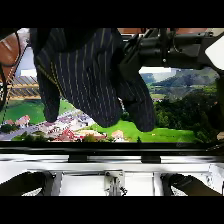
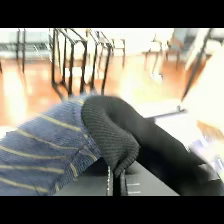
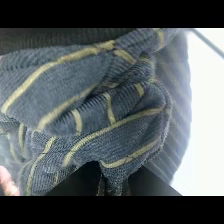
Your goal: Fold the shirts.
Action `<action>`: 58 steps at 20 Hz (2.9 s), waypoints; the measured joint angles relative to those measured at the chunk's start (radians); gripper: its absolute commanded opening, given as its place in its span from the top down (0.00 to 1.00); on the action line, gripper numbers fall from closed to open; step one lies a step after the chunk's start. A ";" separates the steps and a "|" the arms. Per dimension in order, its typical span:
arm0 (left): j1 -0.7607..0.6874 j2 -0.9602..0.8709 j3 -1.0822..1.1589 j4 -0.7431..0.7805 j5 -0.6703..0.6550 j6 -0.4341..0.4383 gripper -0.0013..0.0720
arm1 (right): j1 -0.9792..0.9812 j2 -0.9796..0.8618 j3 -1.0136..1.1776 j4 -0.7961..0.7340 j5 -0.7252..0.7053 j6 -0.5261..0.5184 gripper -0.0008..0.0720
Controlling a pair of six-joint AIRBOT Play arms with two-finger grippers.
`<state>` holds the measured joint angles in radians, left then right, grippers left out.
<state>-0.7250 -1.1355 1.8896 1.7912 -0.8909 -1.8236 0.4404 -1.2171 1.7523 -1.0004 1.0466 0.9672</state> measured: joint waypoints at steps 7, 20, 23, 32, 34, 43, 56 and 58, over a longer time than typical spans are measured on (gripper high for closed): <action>-0.107 0.000 -0.033 0.000 -0.445 0.163 0.89 | 0.010 -0.006 0.000 0.005 -0.191 0.025 0.85; -0.116 0.013 -0.009 0.072 -0.029 0.187 0.06 | 0.010 0.066 0.002 -0.049 -0.240 0.024 0.85; -0.115 -0.005 -0.001 0.078 0.167 0.197 0.06 | 0.010 0.075 0.002 -0.058 -0.220 0.011 0.85; -0.101 -0.142 0.003 0.078 0.443 0.237 0.39 | 0.010 0.079 0.002 -0.051 -0.196 -0.030 0.85; -0.097 -0.166 0.003 0.079 0.473 0.238 0.55 | 0.010 0.079 0.002 -0.051 -0.195 -0.034 0.85; -0.027 -0.194 0.019 0.073 0.569 0.238 0.90 | 0.011 0.082 0.003 -0.038 -0.188 -0.048 0.30; 0.084 -0.156 0.032 0.076 0.515 0.241 0.90 | 0.009 0.229 0.002 -0.208 -0.045 -0.001 0.30; 0.091 -0.155 0.032 0.076 0.509 0.241 0.90 | 0.009 0.240 0.002 -0.217 0.015 0.031 0.30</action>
<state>-0.6342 -1.2903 1.9213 1.8675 -0.3817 -1.5822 0.4496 -0.9768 1.7546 -1.2171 1.0618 0.9981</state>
